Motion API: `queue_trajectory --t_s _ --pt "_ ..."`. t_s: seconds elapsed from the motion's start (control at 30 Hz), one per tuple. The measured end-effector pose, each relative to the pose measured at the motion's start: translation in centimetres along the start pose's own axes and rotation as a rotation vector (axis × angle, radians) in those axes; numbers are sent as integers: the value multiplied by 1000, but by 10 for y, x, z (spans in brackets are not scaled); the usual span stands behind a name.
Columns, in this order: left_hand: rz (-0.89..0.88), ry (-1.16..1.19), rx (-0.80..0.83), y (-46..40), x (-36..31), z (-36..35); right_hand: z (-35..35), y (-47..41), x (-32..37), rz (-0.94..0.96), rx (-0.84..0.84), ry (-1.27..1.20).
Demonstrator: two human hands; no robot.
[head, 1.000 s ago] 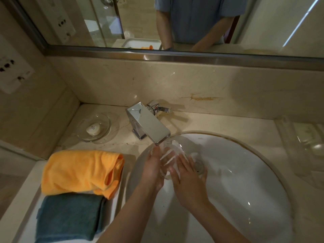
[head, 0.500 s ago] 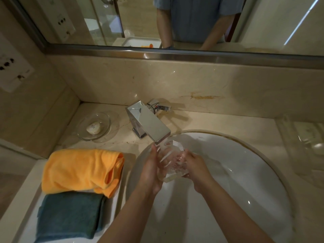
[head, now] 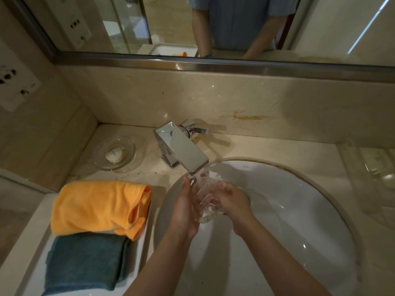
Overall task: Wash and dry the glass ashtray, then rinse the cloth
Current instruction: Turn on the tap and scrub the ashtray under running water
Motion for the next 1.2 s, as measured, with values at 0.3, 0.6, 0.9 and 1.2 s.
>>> queue_trajectory --t_s 0.3,0.6,0.9,1.2 --pt "-19 149 -64 6 15 10 -3 -2 -4 -30 43 4" --pt "-192 289 -125 13 21 15 -18 -8 -38 -260 -15 -389" --pt "-130 254 -290 25 34 42 -30 -13 -48 -349 165 -294" --pt "-4 -203 -275 14 22 66 -28 -23 -45 -388 316 42"
Point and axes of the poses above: each hand's wrist, its own y-axis away from the middle knuckle, its own z-axis out of the back of the hand, x = y × z, the point moved 7 cm from there along -y, towards the middle knuckle, and after that the axes turned 1 degree about y, right-handed, at the moved point
